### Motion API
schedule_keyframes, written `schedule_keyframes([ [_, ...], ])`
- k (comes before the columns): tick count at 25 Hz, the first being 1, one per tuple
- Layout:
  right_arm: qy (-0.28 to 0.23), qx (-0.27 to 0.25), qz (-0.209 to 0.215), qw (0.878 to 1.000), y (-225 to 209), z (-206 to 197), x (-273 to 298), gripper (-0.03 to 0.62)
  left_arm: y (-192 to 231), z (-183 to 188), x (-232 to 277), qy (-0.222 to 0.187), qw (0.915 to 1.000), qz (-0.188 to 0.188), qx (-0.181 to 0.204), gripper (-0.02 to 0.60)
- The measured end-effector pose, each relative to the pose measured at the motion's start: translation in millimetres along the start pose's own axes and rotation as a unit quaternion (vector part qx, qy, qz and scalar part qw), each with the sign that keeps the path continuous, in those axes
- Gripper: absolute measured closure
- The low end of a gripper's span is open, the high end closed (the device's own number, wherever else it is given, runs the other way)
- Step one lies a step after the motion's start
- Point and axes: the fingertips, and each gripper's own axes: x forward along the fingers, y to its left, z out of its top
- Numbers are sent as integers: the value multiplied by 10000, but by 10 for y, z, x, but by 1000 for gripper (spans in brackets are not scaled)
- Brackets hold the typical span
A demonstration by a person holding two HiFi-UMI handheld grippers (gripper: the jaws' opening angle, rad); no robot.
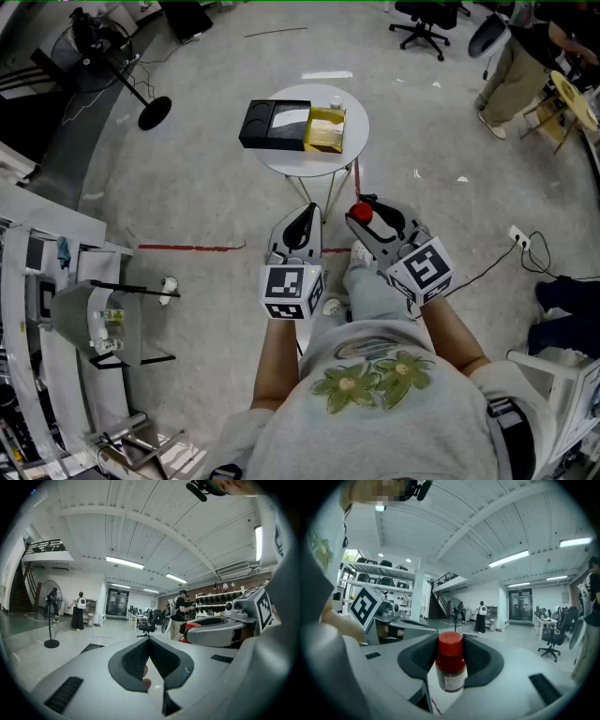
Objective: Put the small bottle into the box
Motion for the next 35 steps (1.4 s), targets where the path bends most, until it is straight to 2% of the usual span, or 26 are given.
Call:
schedule_keyframes([
  [6,-58,135,85,9999,-41,1,37,434,-56,-31,54,124,9998,-105,102,577],
  [13,-2,237,104,9997,-254,-35,301,434,105,-60,299,201,9996,-167,76,577],
  [18,80,288,109,9995,-495,-101,585,434,368,-93,571,282,9996,-101,8,577],
  [25,62,335,126,9993,-967,-74,1161,434,781,15,1122,358,9991,-119,175,577],
  [35,-134,302,77,9994,-1694,171,2072,434,1481,248,1899,430,9986,-98,282,577],
])
